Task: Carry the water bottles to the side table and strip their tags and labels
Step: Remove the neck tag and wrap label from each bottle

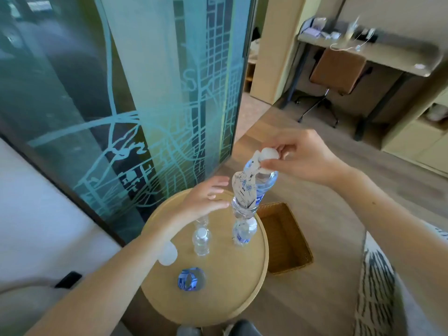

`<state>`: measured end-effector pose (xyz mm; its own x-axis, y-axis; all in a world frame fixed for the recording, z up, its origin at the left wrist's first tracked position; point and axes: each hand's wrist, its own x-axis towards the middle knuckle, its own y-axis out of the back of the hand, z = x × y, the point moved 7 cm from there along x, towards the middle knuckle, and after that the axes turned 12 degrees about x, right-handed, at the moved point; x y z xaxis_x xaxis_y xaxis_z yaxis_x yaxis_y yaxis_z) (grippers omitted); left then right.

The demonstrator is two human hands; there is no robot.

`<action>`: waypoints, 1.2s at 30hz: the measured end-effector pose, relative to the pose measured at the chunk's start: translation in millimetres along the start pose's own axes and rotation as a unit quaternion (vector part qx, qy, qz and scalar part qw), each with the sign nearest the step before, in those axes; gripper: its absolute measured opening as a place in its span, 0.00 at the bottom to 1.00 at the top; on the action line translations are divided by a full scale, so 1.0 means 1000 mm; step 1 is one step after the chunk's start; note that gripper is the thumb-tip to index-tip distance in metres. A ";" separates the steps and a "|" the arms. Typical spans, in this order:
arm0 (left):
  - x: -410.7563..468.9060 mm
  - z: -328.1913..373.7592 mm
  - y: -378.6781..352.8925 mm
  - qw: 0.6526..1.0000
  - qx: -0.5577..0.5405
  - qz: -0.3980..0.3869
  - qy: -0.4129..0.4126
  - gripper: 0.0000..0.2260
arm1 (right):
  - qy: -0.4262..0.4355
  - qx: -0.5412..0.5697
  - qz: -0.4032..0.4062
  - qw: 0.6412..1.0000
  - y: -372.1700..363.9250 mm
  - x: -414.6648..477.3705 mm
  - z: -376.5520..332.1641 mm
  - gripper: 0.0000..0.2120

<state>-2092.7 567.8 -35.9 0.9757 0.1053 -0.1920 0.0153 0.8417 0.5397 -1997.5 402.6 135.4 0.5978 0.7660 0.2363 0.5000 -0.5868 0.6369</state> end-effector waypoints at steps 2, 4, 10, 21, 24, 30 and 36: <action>0.006 0.018 0.008 0.999 0.001 -0.027 -0.021 0.32 | 0.010 0.008 0.006 1.000 0.027 0.017 -0.028 0.11; 0.011 0.037 0.017 0.998 -0.015 -0.038 -0.046 0.37 | 0.026 0.029 0.009 0.999 0.051 0.033 -0.056 0.10; 0.009 0.108 0.044 0.986 -0.091 -0.049 -0.133 0.36 | 0.082 0.062 0.014 0.995 0.106 0.061 -0.116 0.10; -0.009 0.115 0.043 0.982 -0.070 0.065 -0.165 0.14 | 0.046 0.096 0.042 0.993 0.095 0.056 -0.088 0.08; -0.012 0.108 0.040 0.983 -0.072 0.078 -0.147 0.14 | 0.026 0.116 0.059 0.991 0.091 0.049 -0.074 0.10; -0.022 0.094 0.035 0.984 -0.087 0.092 -0.126 0.15 | -0.073 0.311 0.173 0.932 0.071 0.025 -0.036 0.13; -0.029 0.082 0.030 0.983 -0.090 0.109 -0.116 0.16 | -0.161 0.457 0.195 0.853 0.039 0.008 -0.009 0.12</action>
<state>-2102.6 546.3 53.1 0.9754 0.1878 0.1152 -0.2184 0.8944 0.3904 -1979.0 388.0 168.7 0.8977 0.4405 -0.0084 0.4154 -0.8526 -0.3171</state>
